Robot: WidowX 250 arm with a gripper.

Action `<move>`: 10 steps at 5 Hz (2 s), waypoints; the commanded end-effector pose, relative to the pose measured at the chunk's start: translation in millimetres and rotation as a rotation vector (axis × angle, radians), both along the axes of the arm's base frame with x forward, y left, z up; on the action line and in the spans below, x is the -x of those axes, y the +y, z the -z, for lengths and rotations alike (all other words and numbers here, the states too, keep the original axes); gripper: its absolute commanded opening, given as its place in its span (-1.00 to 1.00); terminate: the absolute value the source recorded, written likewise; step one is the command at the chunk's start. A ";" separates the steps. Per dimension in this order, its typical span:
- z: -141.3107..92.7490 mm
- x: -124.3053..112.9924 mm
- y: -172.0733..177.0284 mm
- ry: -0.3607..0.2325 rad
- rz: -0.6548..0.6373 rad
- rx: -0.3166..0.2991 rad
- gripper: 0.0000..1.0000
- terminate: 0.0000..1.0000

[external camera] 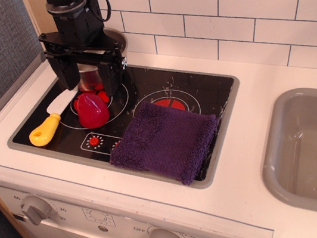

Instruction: Move the purple towel to the back right corner of the stove

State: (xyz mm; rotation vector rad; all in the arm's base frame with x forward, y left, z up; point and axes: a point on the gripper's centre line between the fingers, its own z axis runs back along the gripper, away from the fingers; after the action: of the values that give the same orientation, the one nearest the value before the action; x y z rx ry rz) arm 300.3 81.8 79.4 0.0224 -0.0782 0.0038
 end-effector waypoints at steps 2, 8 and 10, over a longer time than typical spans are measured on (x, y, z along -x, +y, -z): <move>-3.0 7.3 -25.4 -0.017 0.047 0.021 1.00 -1.00; 99.4 -17.2 -82.8 0.068 -0.021 -0.003 1.00 -1.00; 92.6 -73.8 -105.3 0.037 -0.043 0.043 1.00 -1.00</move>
State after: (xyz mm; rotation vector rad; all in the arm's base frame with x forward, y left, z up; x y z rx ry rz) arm 382.1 -18.1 7.0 -0.0163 -0.0820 0.0497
